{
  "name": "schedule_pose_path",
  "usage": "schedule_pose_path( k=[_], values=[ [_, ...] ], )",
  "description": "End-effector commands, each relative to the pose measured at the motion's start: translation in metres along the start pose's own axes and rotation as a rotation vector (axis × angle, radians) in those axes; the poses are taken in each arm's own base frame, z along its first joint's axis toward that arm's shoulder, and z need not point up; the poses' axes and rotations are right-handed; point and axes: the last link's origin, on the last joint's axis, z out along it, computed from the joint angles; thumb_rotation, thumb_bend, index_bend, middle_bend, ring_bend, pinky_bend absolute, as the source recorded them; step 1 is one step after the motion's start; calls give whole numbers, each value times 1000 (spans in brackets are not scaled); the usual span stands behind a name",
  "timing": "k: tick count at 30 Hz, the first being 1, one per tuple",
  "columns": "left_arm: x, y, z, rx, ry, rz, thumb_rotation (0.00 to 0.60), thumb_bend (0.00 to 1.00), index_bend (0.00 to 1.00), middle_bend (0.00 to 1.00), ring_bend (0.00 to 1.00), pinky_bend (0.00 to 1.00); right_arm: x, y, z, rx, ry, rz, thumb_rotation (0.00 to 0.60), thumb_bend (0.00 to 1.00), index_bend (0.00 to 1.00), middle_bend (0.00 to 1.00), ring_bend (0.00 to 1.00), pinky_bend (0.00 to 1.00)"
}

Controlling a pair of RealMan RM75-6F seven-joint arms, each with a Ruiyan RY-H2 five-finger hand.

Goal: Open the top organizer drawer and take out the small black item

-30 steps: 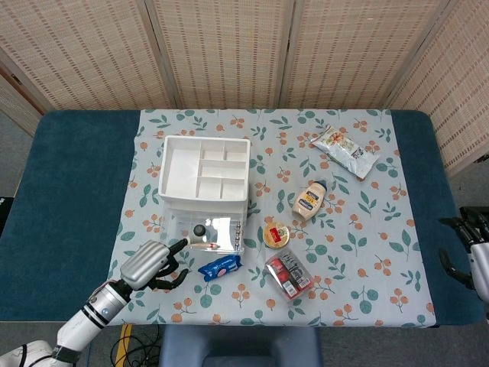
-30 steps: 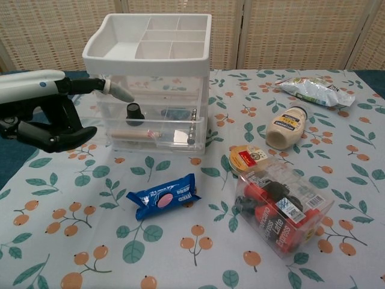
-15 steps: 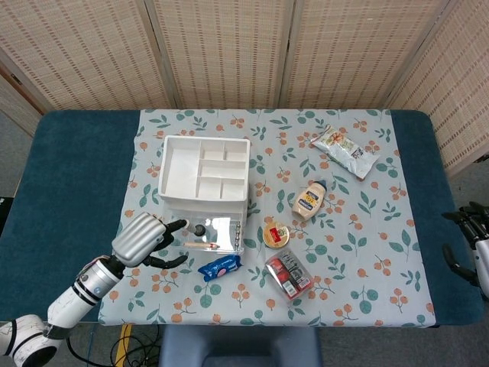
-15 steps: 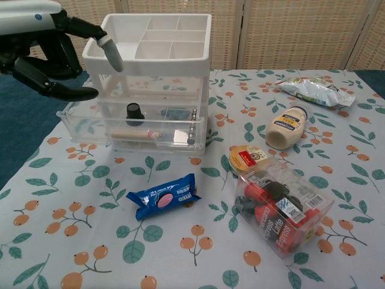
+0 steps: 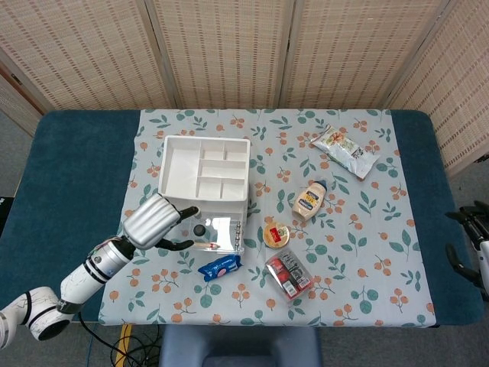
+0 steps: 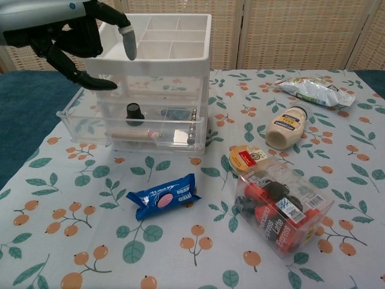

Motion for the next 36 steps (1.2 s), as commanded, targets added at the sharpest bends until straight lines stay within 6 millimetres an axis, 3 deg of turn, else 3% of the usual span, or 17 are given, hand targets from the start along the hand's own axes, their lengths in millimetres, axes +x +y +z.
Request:
schedule_pose_path(
  k=[1, 13, 36],
  values=[
    [-6, 2, 9, -60, 24, 102, 600, 189, 412, 1000, 1000, 1000, 0, 0, -1, -3, -2, 0, 600, 430, 226, 305, 152, 238],
    [-22, -3, 22, -133, -36, 234, 600, 190, 430, 1000, 1000, 1000, -2, -1, -4, -7, -10, 3, 600, 430, 226, 305, 152, 238],
    [-32, -4, 30, -120, -111, 268, 600, 196, 455, 1000, 1000, 1000, -8, 0, -2, -14, -25, 11, 600, 430, 226, 305, 152, 238]
  ],
)
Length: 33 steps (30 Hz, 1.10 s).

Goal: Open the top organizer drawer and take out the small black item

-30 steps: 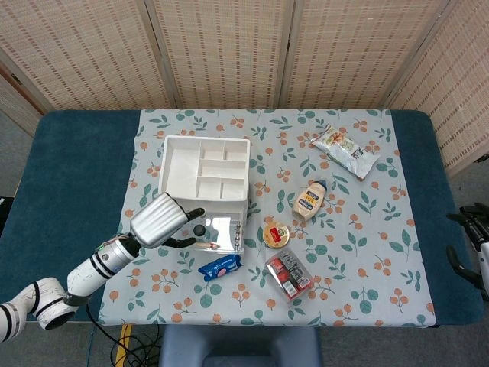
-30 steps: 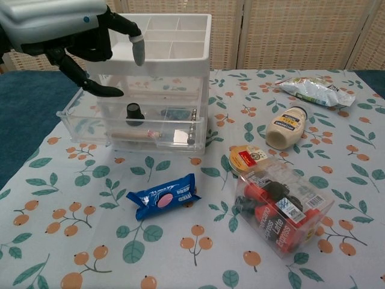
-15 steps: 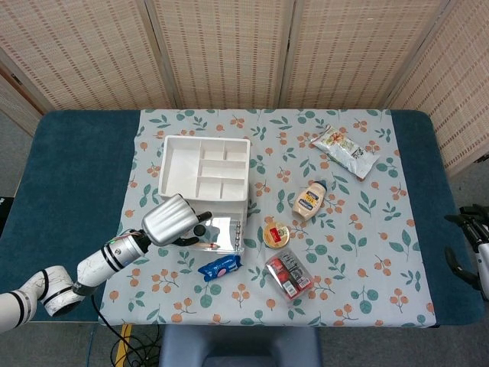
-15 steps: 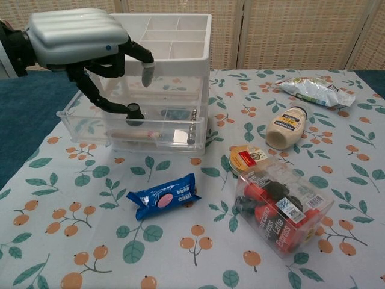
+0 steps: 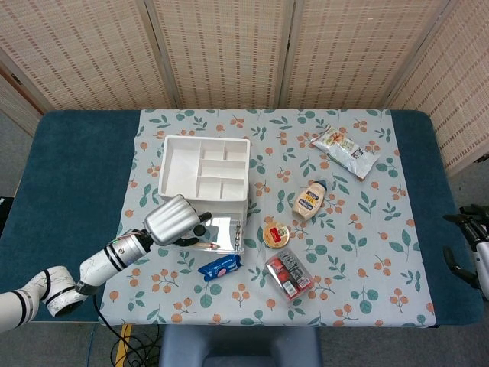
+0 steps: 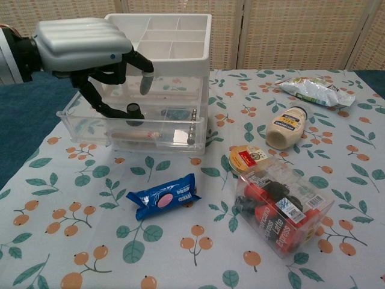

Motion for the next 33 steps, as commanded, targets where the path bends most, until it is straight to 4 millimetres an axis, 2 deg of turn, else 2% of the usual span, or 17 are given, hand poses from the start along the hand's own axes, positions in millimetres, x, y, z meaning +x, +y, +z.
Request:
schedule_pose_path(
  k=[1, 5, 13, 25, 33],
  values=[
    [-2, 1, 1, -4, 2, 9, 600, 199, 455, 1000, 1000, 1000, -1, 0, 0, 0, -1, 2, 600, 430, 226, 305, 152, 238],
    [-5, 1, 1, -5, -3, 12, 600, 245, 457, 1000, 1000, 1000, -2, 1, 0, -2, -1, 3, 600, 430, 226, 305, 152, 239],
    [-9, 0, 3, -1, -16, 11, 600, 260, 462, 1000, 1000, 1000, -3, 1, 1, -5, -2, 2, 600, 430, 226, 305, 152, 239],
    [-14, 0, 4, 3, -26, -8, 600, 341, 484, 1000, 1000, 1000, -3, 1, 1, -7, -3, 4, 600, 430, 226, 305, 152, 238],
    [-16, -1, 3, 9, -31, -9, 600, 344, 494, 1000, 1000, 1000, -4, 2, 1, -10, -5, 2, 600, 430, 226, 305, 152, 238]
  ],
)
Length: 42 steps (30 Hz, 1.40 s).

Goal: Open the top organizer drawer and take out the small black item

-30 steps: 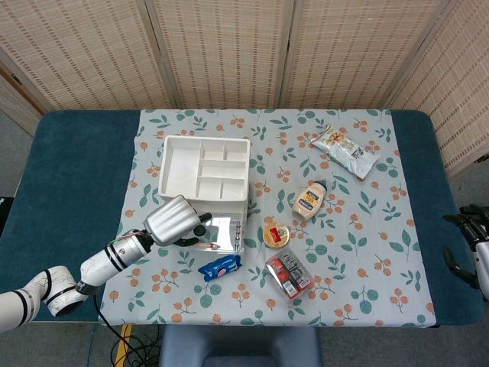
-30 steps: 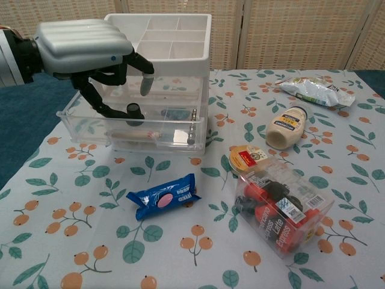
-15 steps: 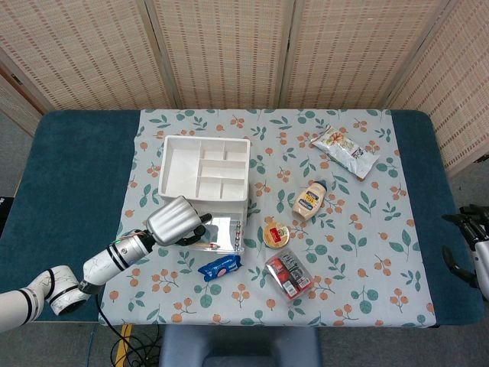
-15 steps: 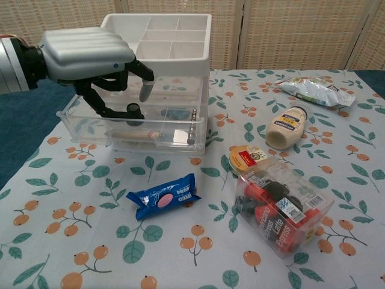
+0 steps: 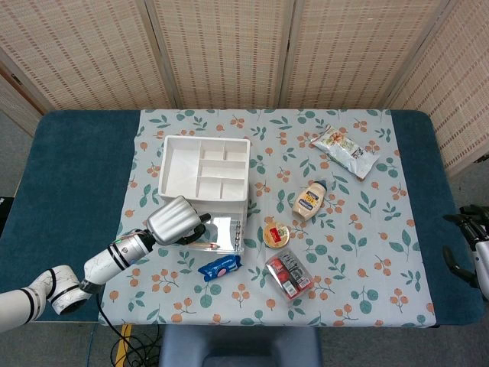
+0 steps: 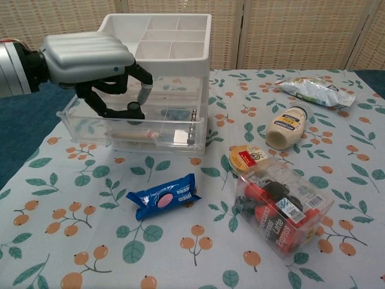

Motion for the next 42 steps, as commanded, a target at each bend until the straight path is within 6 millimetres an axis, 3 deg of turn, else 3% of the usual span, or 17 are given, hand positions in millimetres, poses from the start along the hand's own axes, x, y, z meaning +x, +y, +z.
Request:
schedule_pose_path(
  k=[1, 30, 42],
  values=[
    [-1, -1, 0, 2, -2, 0, 600, 343, 496, 1000, 1000, 1000, 0, 0, 0, 0, -1, 0, 600, 430, 226, 305, 152, 238],
    [-1, -5, -2, 25, 23, -18, 600, 343, 552, 1000, 1000, 1000, -1, 0, 1, -2, -2, 1, 600, 430, 226, 305, 152, 238],
    [19, -11, -36, 62, 89, -57, 600, 343, 551, 1000, 1000, 1000, -3, 0, 2, 2, 0, 8, 600, 430, 226, 305, 152, 238]
  ],
)
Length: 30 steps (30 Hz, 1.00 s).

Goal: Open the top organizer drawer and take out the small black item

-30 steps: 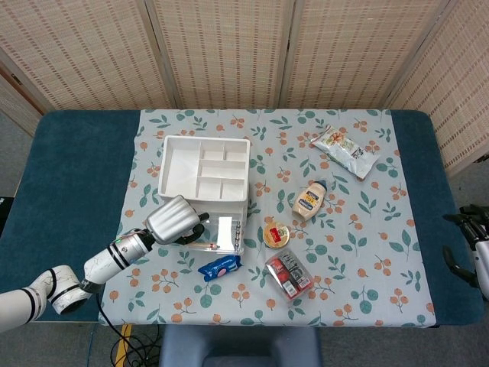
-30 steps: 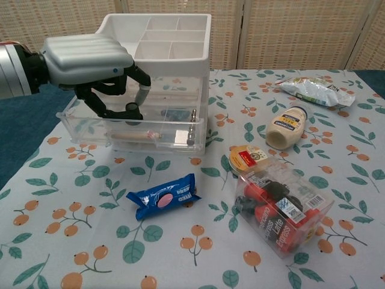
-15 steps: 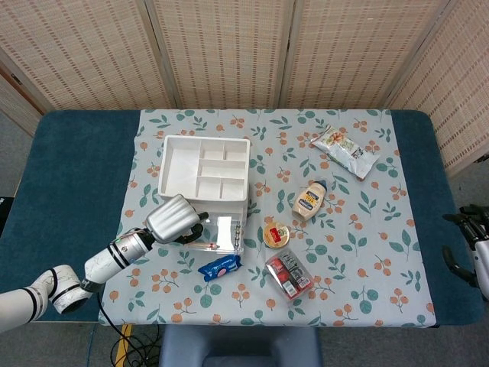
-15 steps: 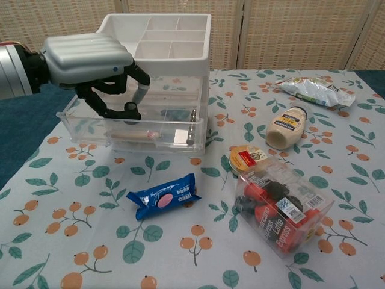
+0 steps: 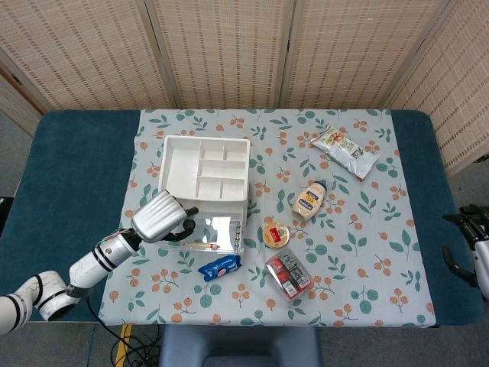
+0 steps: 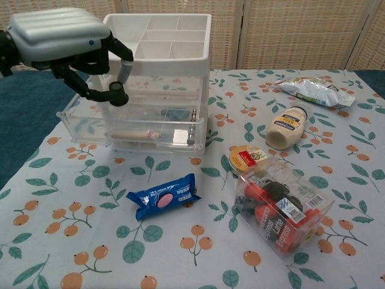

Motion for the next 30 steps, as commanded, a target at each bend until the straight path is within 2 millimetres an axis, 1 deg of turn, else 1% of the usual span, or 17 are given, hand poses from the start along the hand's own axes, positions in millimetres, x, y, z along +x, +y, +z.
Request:
schedule_pose_path(
  k=[1, 6, 12, 17, 20, 25, 30],
  values=[
    [6, 3, -16, -8, 4, -2, 600, 343, 551, 1000, 1000, 1000, 0, -1, 1, 4, 2, 1, 600, 430, 226, 305, 152, 238],
    [14, 11, -40, -35, 8, -7, 600, 343, 550, 1000, 1000, 1000, 0, -3, 2, 12, 1, 0, 600, 430, 226, 305, 152, 239],
    [23, 22, -64, -59, 36, -27, 600, 343, 550, 1000, 1000, 1000, 1, -6, 3, 19, 7, -1, 600, 430, 226, 305, 152, 238],
    [20, 31, -81, -79, 22, -39, 600, 343, 553, 1000, 1000, 1000, 1, -7, 3, 22, 6, 0, 600, 430, 226, 305, 152, 239],
    [9, 37, -90, -92, -18, -63, 600, 343, 557, 1000, 1000, 1000, 0, -7, 3, 21, 3, 2, 600, 430, 226, 305, 152, 238],
    [-19, 50, -101, -131, -91, -71, 600, 343, 555, 1000, 1000, 1000, 0, -6, 4, 21, 3, 5, 600, 430, 226, 305, 152, 238],
    [-45, 61, -105, -146, -148, -110, 600, 343, 554, 1000, 1000, 1000, 0, -4, 2, 15, 3, 6, 600, 430, 226, 305, 152, 238]
  ],
)
